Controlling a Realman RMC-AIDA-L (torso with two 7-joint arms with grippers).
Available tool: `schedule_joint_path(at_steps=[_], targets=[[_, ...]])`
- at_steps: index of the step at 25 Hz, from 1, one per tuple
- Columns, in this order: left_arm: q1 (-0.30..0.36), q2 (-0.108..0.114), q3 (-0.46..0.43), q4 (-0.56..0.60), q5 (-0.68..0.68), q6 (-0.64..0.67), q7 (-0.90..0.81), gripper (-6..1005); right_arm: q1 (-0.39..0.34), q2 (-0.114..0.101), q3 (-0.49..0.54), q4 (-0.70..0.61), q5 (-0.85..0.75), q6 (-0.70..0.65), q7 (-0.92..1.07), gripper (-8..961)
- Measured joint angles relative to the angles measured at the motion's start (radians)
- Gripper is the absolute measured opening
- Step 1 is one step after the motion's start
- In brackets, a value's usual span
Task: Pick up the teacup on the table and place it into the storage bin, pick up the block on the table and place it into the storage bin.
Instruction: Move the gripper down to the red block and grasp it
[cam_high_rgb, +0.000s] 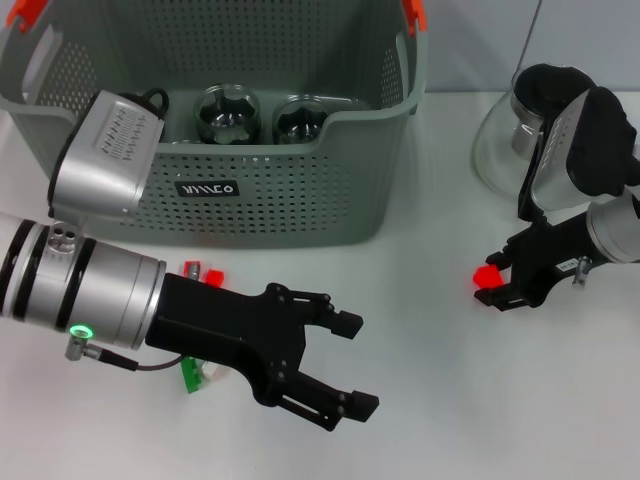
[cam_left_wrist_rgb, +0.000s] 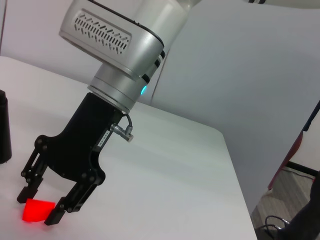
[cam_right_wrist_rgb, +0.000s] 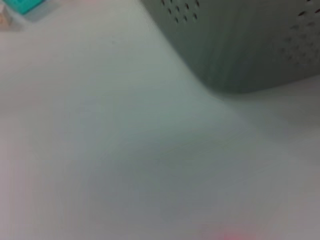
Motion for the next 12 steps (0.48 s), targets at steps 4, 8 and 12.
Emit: schedule_joint_path(at_steps=[4, 8, 12], targets=[[-0.001, 0.0, 0.0, 0.0, 0.0, 0.0, 0.0, 945, 0.003, 0.002, -0.003, -0.004, 0.0, -0.006, 0.0, 539], [-0.001, 0.0, 0.0, 0.0, 0.0, 0.0, 0.0, 945, 0.015, 0.004, -0.005, -0.005, 0.0, -0.016, 0.0, 540], [0.0, 0.0, 0.0, 0.0, 0.0, 0.0, -0.001, 945, 0.027, 0.006, -0.006, -0.009, -0.004, -0.015, -0.002, 540]])
